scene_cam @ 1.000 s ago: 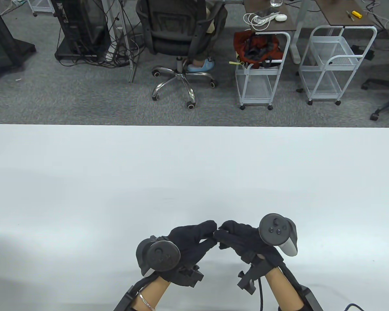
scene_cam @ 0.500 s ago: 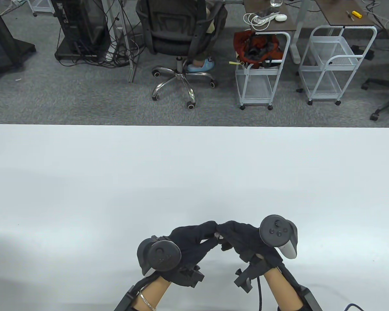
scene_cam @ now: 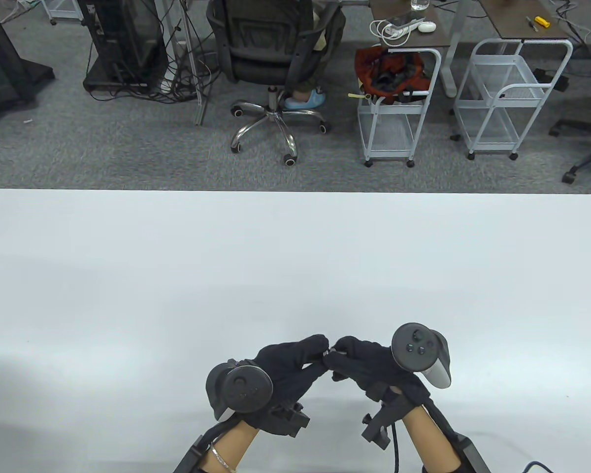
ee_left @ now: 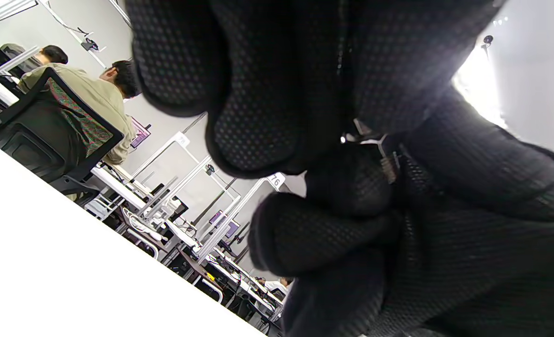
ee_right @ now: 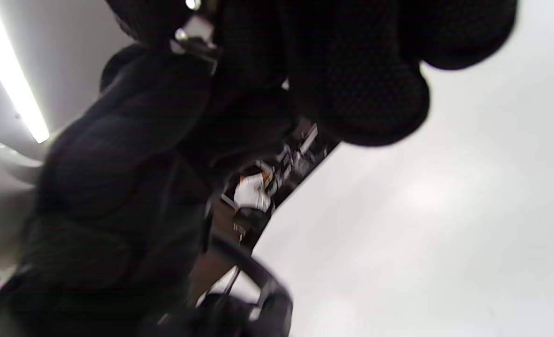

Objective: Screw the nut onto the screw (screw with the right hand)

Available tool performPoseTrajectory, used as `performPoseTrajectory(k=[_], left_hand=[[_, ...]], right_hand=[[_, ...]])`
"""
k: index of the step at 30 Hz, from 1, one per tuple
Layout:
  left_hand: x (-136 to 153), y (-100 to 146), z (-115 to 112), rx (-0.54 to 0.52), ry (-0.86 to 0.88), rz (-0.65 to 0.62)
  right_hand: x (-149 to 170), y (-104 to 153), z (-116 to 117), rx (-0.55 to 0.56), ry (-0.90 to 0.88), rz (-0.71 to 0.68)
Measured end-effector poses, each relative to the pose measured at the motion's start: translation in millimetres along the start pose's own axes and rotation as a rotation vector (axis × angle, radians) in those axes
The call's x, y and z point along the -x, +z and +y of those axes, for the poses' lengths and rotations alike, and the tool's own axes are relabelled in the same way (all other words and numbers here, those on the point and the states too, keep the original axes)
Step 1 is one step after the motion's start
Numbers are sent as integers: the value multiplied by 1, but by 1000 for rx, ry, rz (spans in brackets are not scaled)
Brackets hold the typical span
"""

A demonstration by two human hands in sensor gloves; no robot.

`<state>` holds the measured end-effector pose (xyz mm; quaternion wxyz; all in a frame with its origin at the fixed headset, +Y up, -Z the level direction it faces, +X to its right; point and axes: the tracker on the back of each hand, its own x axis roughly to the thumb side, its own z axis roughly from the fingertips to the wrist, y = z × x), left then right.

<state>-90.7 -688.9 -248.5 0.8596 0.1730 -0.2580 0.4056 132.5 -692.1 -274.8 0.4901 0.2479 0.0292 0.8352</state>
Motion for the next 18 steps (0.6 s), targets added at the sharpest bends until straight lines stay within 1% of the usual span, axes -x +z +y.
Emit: performPoseTrajectory(k=[1,2,4,7,8,10,12,14,17,18], left_hand=[[0,0,-1,4,10,-1],[0,0,-1,5,17,2],[0,0,-1,7,16,3],[1,0,1,-3,-3,13],[1,0,1,-3,-4,10],[0,1,2,-8,-12,3],[-2,1,1,-2,5,-3],[-2,0,1,1,7,-2],[-1,0,2,-7,-8,1],[-2,0,2,-6,-6,-1]], right_hand=[[0,1,1,43,-9,9],[0,1,1,52,-12,14],[1,1,0,12,-26,14],[1,-1,2,-118,-68,16],[1,-1,2,-125,-56,19],[1,0,3,-17,-36,-3],[1,1,2,59,-41,-5],[2,1,1,11,-49,2],[0,0,1,-103,-60,6],[0,0,1,-107,-44,10]])
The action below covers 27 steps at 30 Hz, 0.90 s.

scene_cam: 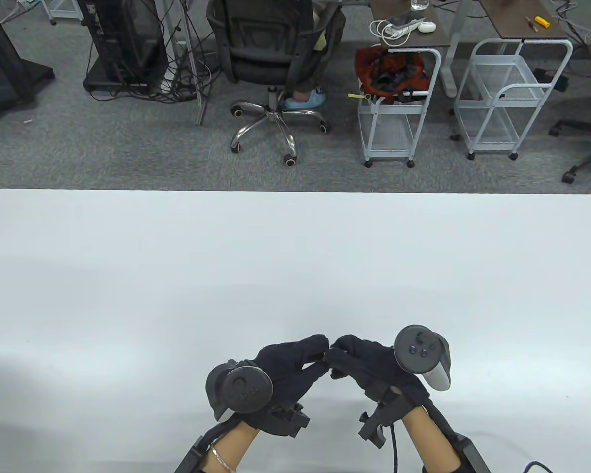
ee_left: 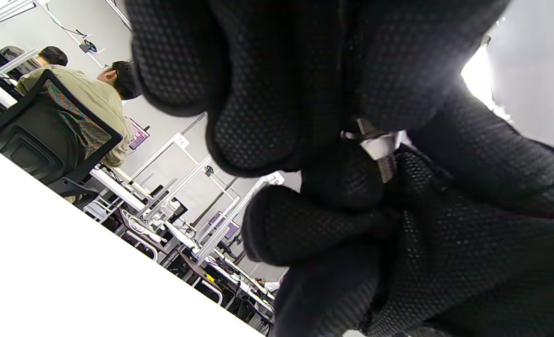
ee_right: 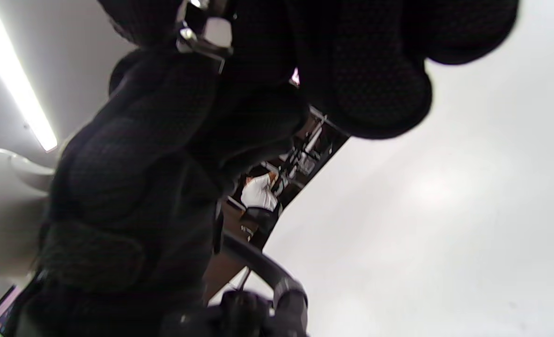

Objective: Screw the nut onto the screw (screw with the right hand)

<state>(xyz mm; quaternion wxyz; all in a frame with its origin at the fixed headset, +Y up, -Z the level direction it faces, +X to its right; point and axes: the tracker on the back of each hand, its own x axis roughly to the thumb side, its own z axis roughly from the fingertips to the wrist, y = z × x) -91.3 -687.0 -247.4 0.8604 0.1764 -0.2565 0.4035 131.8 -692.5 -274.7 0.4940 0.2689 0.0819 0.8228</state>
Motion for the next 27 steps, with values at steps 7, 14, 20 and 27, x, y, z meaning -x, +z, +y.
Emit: performPoseTrajectory(k=[7,14,20,27], left_hand=[[1,0,-2,10,12,6],[-1,0,-2,9,3,-12],[-2,0,-1,6,-33,-19],[-2,1,-3,11,-31,-17]], right_hand=[[1,2,0,103,8,7],[3,3,2,185,-25,23],[3,1,0,19,-5,24],[4,2,2,111,-15,21]])
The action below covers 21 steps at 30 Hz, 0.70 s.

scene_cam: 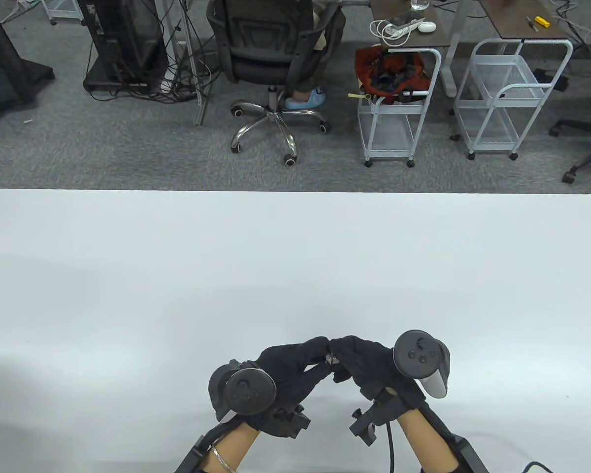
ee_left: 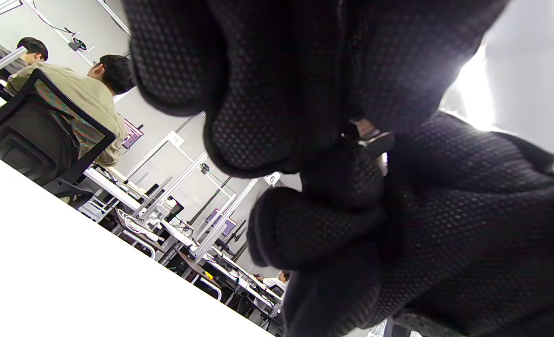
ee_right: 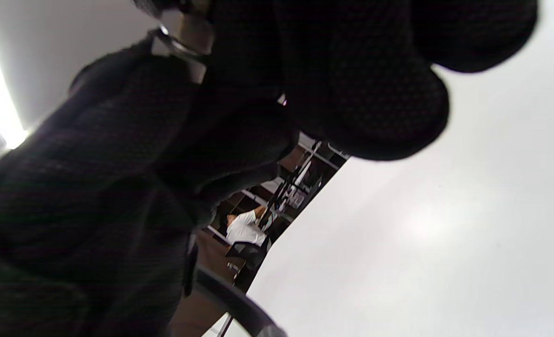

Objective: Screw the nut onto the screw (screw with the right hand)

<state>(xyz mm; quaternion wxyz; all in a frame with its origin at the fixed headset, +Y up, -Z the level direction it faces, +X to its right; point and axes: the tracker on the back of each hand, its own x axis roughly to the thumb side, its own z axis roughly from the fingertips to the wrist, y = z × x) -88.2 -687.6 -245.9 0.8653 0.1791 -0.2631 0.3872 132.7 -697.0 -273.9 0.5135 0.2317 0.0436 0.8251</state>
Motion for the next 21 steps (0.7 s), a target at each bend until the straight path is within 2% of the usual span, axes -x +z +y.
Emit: performPoseTrajectory(k=[3,4,7,8,12,13,17,21], left_hand=[[0,0,2,-10,-5,-2],[-1,0,2,-13,-1,-4],[-4,0,2,-8,23,-19],[-5,0,1,-8,21,-18],[-3,0,3,-13,-16,-16],[-3,0,3,-14,-13,-15],[-6,0,3,-14,12,-26],[-4,0,3,-16,-10,-18]], right_hand=[[-4,-1,-1,-110,17,0],[-5,-1,-1,-87,40,-16],[-6,1,-2,93,49,-35],[-5,1,-2,88,37,-29],[-5,-1,-1,-97,-3,-12],[-5,-1,-1,-114,3,-7],[-4,1,-1,76,16,-36],[-4,0,-2,-49,-13,-26]])
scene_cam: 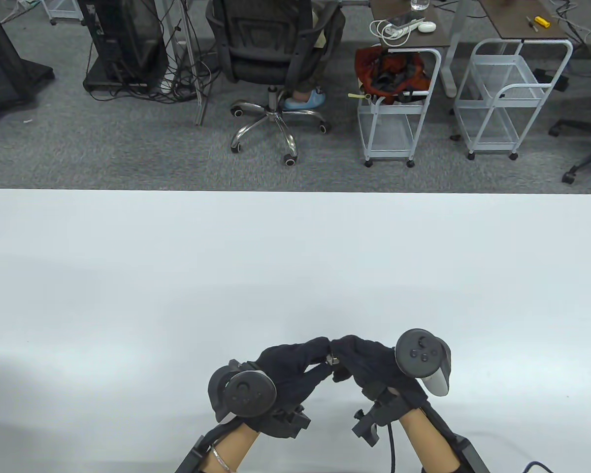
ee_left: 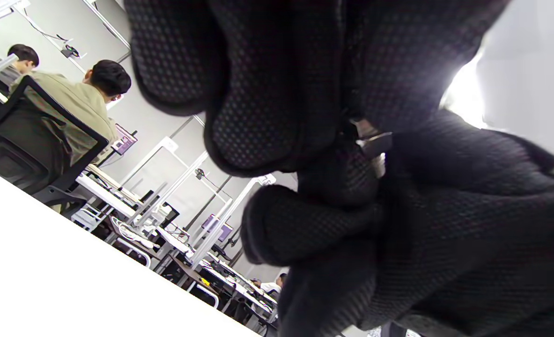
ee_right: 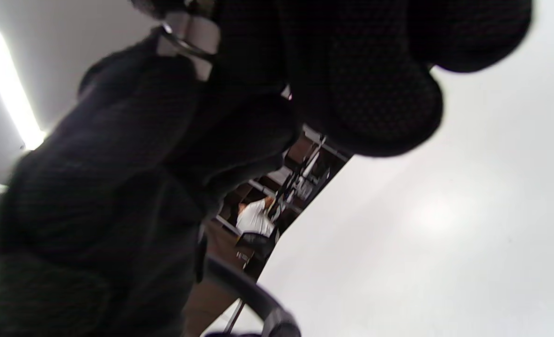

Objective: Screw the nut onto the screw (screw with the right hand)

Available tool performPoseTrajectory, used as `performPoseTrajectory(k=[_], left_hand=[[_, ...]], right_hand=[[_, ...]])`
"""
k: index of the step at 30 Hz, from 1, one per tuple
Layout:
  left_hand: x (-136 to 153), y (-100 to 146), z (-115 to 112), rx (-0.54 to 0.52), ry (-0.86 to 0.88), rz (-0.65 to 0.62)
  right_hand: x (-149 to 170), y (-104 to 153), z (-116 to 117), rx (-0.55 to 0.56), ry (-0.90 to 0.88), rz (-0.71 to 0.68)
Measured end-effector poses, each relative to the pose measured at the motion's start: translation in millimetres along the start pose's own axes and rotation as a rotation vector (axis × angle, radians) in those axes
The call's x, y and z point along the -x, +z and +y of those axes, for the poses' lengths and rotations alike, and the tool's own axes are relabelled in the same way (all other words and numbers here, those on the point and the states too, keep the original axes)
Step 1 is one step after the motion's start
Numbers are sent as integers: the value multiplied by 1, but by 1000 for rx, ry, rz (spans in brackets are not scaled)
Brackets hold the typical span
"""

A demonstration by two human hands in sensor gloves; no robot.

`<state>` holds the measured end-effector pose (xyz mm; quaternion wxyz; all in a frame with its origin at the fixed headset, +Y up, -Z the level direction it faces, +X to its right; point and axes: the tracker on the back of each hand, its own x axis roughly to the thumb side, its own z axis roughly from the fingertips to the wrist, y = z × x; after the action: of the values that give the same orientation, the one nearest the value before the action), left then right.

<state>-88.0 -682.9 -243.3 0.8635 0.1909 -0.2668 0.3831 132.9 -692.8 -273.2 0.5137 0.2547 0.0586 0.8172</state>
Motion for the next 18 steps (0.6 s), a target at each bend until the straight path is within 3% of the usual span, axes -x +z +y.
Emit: performPoseTrajectory(k=[2,6,11,15,18], left_hand=[[0,0,1,-2,-2,0],[-3,0,0,2,14,-15],[-2,0,1,0,-9,-10],[-3,0,0,1,3,-20],[-4,0,0,6,0,-21]], right_hand=[[-1,-1,1,-65,4,16],[-1,0,1,110,34,-14],[-1,-1,0,-56,-1,11],[-1,0,0,67,31,-7],[0,1,0,42,10,5]])
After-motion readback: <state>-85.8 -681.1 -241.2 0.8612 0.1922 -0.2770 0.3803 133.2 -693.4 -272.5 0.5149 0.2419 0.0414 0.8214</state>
